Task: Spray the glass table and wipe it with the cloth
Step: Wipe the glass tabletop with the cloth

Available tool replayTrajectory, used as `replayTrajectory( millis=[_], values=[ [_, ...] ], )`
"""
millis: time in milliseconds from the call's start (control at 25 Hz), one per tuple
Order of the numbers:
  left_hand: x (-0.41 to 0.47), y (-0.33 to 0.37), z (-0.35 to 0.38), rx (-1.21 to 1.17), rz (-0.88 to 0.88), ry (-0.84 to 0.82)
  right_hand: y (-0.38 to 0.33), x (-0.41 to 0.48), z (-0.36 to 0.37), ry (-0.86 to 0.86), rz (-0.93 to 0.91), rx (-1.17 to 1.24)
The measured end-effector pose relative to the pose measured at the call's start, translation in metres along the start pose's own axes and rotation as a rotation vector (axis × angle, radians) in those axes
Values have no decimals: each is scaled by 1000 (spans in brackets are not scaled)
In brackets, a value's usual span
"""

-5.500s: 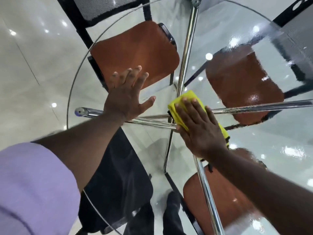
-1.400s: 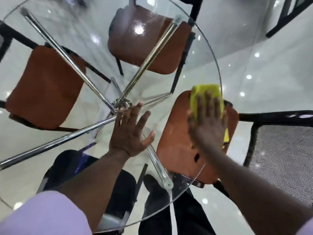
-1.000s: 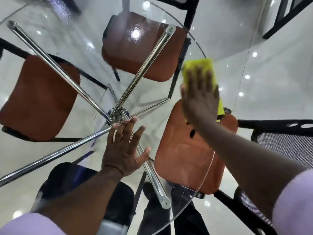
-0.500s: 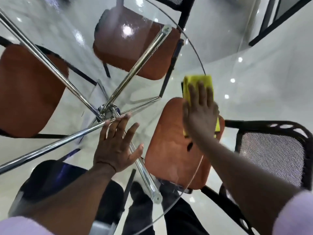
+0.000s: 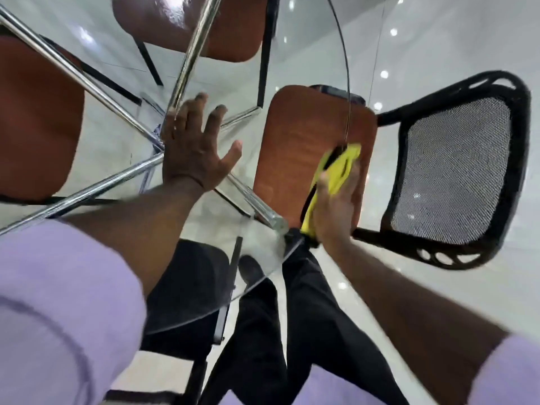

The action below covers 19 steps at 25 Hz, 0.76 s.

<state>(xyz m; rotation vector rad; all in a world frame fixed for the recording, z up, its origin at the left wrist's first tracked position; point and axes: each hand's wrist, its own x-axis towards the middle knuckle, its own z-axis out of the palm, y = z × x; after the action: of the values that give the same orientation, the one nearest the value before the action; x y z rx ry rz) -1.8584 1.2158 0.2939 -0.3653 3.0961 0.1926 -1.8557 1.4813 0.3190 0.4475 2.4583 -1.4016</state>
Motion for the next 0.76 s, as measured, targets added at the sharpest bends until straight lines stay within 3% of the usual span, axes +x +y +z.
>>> replayTrajectory(
  millis=[80,120,240,360,440,560,760],
  values=[
    [-20,6,-7,21,57,-15,27,-90,7,-102,153,139],
    [-38,8,-7,12,118,-9,33,-104,12,-118,123,142],
    [-135,8,-15,5,227,-23,21,-34,6,45,110,105],
    [-229,-10,-15,-34,66,-115,9,20,0,49,143,136],
    [-245,-27,-12,-53,-53,-115,20,-17,13,49,221,205],
    [-240,-43,-8,-7,-77,-122,33,-107,38,54,371,314],
    [-244,-47,-1,5,-82,-101,-4,-47,20,143,243,148]
  ],
)
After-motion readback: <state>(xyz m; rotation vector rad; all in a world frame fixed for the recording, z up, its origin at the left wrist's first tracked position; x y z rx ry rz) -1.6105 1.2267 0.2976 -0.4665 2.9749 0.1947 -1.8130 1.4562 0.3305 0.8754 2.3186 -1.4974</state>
